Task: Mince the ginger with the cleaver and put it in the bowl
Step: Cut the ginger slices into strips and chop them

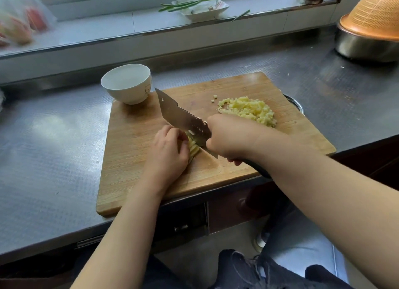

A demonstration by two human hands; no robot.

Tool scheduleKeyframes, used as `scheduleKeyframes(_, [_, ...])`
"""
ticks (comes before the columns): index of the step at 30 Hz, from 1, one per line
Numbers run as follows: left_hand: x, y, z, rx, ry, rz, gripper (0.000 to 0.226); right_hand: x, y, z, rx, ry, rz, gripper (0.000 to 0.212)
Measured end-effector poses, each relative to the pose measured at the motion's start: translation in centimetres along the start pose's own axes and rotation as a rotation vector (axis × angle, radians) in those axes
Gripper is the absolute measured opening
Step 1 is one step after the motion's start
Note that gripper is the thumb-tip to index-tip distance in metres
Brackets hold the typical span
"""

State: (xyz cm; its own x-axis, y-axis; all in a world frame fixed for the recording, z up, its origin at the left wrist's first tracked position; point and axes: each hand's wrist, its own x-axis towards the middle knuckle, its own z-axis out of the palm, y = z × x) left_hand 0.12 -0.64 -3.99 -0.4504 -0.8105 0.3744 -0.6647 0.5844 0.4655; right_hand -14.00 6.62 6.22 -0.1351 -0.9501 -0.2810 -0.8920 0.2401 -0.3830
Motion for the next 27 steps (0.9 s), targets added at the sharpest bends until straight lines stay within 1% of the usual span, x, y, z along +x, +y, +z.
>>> scheduleKeyframes(3, [-0.1, 0.1, -0.1, -0.026, 0.015, 0.011, 0.006, 0.1, 0.0, 0.9, -0.019, 0.058, 0.018, 0.015])
scheduleKeyframes(5, [-0.3, 0.4, -0.5, -0.081, 0.075, -0.008, 0.009, 0.4, 0.7, 0.9, 0.126, 0.055, 0.045, 0.009])
scheduleKeyframes(7, [-0.7, 0.3, -0.9, -0.133, 0.154, -0.065, 0.010, 0.3, 1.4, 0.5, 0.275, 0.031, 0.074, 0.015])
scheduleKeyframes(9, [-1.1, 0.1, -1.2, -0.129, 0.170, -0.084, 0.007, 0.1, 2.0, 0.1, 0.312, 0.035, 0.075, 0.018])
scheduleKeyframes(11, [-1.1, -0.1, -1.1, -0.116, 0.130, -0.068, 0.006, -0.4, 1.9, -0.2, 0.299, 0.051, 0.045, 0.016])
scheduleKeyframes(13, [-0.9, 0.0, -0.9, -0.094, 0.096, -0.063, 0.006, -1.0, 1.5, -0.6, 0.279, 0.058, 0.010, 0.008])
scheduleKeyframes(16, [-0.8, 0.0, -0.7, -0.058, 0.084, -0.049, 0.005, -1.5, 0.8, -0.9, 0.217, 0.053, -0.042, 0.009])
scheduleKeyframes(19, [-0.9, 0.0, -0.6, -0.047, 0.084, -0.039, 0.003, -1.2, 0.3, -0.7, 0.166, 0.025, -0.048, 0.024])
scheduleKeyframes(21, [-0.9, 0.0, -0.5, -0.027, 0.083, -0.034, 0.003, -0.9, 0.1, -0.6, 0.125, 0.008, -0.029, 0.028])
scheduleKeyframes(24, [-0.8, -0.1, -0.5, -0.001, 0.064, -0.029, 0.008, -0.4, -0.4, -0.7, 0.099, -0.042, -0.001, 0.021])
scheduleKeyframes(27, [-0.8, 0.0, -0.5, 0.016, 0.067, -0.012, 0.008, 0.1, -0.8, -1.2, 0.091, -0.080, 0.028, 0.012])
